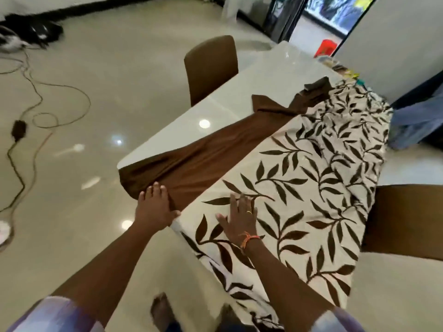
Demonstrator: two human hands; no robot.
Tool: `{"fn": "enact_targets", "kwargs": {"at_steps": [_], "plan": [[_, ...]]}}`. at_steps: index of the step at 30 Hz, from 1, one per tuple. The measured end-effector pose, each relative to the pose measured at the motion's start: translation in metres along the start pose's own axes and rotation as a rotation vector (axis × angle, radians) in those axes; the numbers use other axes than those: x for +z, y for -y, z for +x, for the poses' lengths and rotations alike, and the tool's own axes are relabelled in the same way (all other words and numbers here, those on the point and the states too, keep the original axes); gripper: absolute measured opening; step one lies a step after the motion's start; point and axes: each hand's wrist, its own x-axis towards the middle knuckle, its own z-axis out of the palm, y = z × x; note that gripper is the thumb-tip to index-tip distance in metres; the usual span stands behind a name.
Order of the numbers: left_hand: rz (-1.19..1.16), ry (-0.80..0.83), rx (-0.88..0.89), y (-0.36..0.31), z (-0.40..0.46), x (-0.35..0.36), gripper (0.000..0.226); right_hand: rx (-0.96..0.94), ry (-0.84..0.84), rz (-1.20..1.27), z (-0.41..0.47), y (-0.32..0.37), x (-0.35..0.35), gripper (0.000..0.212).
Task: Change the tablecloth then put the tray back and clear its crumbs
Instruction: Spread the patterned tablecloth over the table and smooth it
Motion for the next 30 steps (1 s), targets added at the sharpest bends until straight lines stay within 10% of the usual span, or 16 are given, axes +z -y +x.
{"fn": "enact_targets", "kwargs": {"at_steps": [20, 25, 30], "plan": [[0.211, 0.065, 0.234, 0.136, 0.148, -0.102, 0.121, 0.007, -0.075, -0.112, 0.124, 0.201, 0.04, 0.083], [0.342, 0.029, 0.824, 0.118, 0.192, -0.101, 0.147, 0.093, -0.075, -0.076, 0.119, 0.208, 0.034, 0.084], [0.503, 0.183, 1.196, 0.095, 0.225, -0.096, 0.128, 0.213, -0.073, -0.025, 0.114, 0.226, 0.022, 0.085]]}}
